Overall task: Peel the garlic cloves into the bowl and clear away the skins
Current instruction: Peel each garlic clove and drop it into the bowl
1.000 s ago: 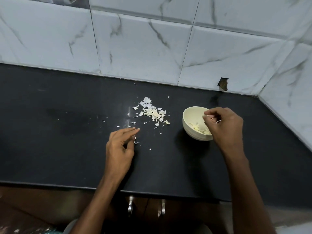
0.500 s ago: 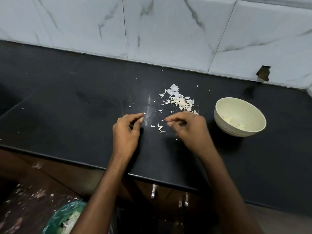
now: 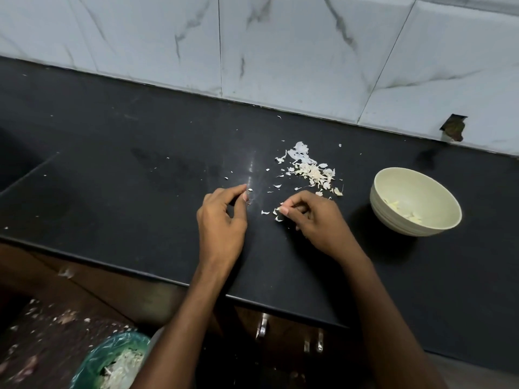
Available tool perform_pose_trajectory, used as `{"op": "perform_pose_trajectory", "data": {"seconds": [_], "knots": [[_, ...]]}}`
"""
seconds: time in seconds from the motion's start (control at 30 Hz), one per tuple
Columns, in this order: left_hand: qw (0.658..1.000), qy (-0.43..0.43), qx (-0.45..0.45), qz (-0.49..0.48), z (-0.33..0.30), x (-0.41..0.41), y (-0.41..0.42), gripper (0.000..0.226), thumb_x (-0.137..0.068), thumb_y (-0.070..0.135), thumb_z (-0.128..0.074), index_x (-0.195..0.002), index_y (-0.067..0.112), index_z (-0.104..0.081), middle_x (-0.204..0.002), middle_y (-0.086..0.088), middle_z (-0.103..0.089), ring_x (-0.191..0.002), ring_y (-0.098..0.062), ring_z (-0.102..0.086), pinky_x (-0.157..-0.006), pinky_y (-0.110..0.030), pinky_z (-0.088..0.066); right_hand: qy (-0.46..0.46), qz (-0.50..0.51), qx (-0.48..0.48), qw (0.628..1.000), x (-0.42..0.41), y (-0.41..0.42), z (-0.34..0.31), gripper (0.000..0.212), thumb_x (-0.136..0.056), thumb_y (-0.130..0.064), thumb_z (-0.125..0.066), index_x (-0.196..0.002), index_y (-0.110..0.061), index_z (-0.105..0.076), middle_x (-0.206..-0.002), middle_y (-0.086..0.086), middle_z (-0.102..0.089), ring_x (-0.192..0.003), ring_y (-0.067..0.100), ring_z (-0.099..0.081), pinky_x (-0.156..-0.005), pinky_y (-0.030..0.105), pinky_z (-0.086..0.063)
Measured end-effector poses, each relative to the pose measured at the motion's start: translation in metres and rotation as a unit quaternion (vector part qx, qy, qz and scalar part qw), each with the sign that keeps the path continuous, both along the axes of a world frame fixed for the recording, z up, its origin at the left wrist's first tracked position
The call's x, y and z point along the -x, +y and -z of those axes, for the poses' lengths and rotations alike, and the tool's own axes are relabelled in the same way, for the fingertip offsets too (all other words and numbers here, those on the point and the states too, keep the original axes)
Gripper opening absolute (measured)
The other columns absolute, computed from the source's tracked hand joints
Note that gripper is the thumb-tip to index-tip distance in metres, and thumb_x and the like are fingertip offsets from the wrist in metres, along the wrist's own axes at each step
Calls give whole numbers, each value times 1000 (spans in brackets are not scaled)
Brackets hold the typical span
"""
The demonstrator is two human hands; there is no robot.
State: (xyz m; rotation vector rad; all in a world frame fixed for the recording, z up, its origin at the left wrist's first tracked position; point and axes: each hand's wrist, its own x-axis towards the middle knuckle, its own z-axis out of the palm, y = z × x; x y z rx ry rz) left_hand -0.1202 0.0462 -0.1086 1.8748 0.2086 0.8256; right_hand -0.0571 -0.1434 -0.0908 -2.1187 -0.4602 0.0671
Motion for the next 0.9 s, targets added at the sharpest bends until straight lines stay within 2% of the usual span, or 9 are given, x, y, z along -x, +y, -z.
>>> {"op": "perform_pose_trajectory", "data": {"seconds": [0.1,0.2,0.33,0.4,0.5,0.63,0.7,0.8,0.9], "knots": [[998,-20,13,59,-4,-3,-14,20,-96,10,-72,-113,17,-80,-93,6,-72,-78,-12,-64,-69,-16,-48,35,35,-220,974,4,-9,-3,8,-93,-5,-76,-99,-2,-72,-85,10,-75,-76,14,-70,-72,23,-59],[985,2,104,140,-9,-12,-35,14,-95,15,-75,-108,18,-82,-99,4,-77,-92,-13,-73,-83,-32,-58,46,58,-311,948,10,-17,-6,16,-89,0,-78,-105,1,-73,-93,13,-78,-80,21,-74,-82,30,-62],[969,30,116,215,-8,-24,-52,11,-96,17,-74,-103,15,-82,-97,3,-78,-92,-19,-74,-85,-44,-59,44,58,-319,945,15,-25,-3,16,-89,-2,-77,-105,-2,-75,-95,14,-79,-82,21,-76,-78,28,-61],[965,35,112,234,-7,-24,-54,11,-96,15,-74,-103,14,-82,-96,1,-78,-91,-20,-75,-86,-45,-60,33,56,-321,945,16,-28,-2,12,-90,-1,-75,-102,-2,-76,-91,13,-79,-79,20,-75,-75,27,-60],[965,42,96,242,-4,-20,-53,11,-96,11,-73,-103,11,-82,-95,1,-78,-89,-18,-75,-85,-38,-59,29,38,-320,946,18,-29,-1,9,-92,2,-72,-99,-3,-75,-86,10,-79,-77,18,-75,-74,26,-59],[969,40,73,231,2,-18,-53,13,-93,22,-73,-102,18,-82,-93,2,-78,-87,-25,-74,-83,-51,-59,37,35,-305,951,18,-28,2,9,-92,2,-72,-100,-2,-75,-86,12,-79,-75,20,-74,-81,33,-61],[973,29,60,219,2,-16,-54,15,-91,28,-74,-100,20,-82,-89,1,-77,-81,-27,-72,-76,-49,-58,38,36,-301,952,19,-28,2,9,-92,2,-73,-99,-2,-76,-85,11,-79,-72,20,-73,-80,31,-61],[977,11,36,209,-2,-11,-54,11,-90,23,-74,-96,23,-84,-84,5,-75,-76,-20,-69,-69,-36,-55,29,28,-289,957,19,-27,3,9,-92,2,-73,-100,2,-76,-84,11,-79,-70,18,-72,-77,28,-60],[978,13,19,208,-4,-8,-53,14,-91,14,-75,-85,23,-84,-81,8,-74,-78,-17,-69,-70,-31,-53,24,23,-282,959,20,-26,4,8,-91,3,-75,-99,4,-76,-82,14,-78,-70,17,-70,-75,25,-59]]}}
